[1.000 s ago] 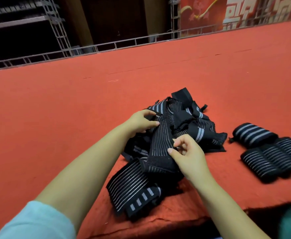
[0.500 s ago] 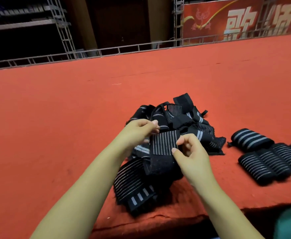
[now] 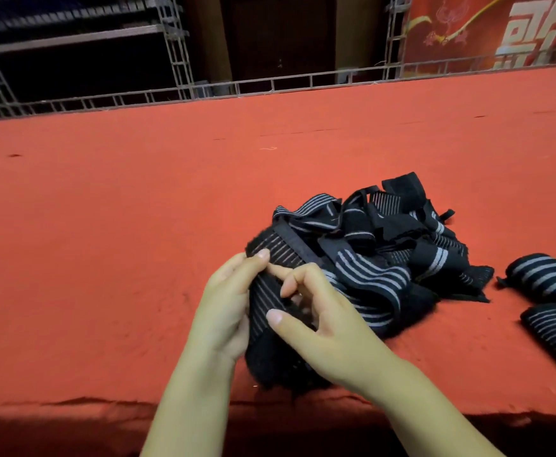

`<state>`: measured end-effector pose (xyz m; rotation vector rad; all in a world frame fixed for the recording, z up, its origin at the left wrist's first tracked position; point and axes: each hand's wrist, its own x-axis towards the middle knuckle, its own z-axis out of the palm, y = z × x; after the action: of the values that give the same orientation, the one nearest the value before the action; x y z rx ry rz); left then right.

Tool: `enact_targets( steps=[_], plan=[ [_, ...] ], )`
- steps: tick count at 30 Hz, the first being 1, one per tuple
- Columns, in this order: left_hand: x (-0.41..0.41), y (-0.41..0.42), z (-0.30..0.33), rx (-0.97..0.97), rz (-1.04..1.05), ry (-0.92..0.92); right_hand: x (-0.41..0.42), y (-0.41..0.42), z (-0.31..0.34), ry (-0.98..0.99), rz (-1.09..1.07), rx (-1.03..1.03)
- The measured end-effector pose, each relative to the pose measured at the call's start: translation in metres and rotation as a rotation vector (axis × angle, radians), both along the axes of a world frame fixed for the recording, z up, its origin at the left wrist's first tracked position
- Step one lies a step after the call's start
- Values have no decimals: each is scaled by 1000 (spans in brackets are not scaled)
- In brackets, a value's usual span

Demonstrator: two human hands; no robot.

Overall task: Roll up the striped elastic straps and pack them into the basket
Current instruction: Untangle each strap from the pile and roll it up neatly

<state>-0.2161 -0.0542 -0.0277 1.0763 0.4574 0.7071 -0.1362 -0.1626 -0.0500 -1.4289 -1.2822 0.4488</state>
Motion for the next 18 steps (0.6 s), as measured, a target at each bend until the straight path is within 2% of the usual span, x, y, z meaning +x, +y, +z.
enact_targets(
  steps=[2, 5, 9, 10, 11, 12, 13, 15, 17, 18],
  plan=[
    [-5, 6, -4, -44, 111, -36, -5, 2, -9, -10, -4, -41],
    [-8, 17, -6, -8, 273, -90, -5, -1, -23, 39, 5, -97],
    [-7, 29, 5, 4, 364, -313, -2, -11, -27, 95, 60, -203],
    [-9, 28, -17, 70, 382, -274, -2, -13, -26, 79, 66, -225],
    [-11, 26, -32, 180, 379, -159, -1, -15, -25, 58, 65, -243],
    [-15, 22, -52, 295, 360, 36, 0, -16, -25, 49, 59, -251],
    [-16, 21, -58, 378, 316, 132, 1, -16, -24, 65, 47, -250],
    [-10, 32, -50, 327, 290, -28, 4, -14, -21, 162, 20, -212],
    [2, 34, -12, 33, 182, -359, 11, -11, -18, 317, 10, -116],
    [7, 28, 3, -102, 129, -447, 15, -9, -16, 404, 8, -64]
  ],
)
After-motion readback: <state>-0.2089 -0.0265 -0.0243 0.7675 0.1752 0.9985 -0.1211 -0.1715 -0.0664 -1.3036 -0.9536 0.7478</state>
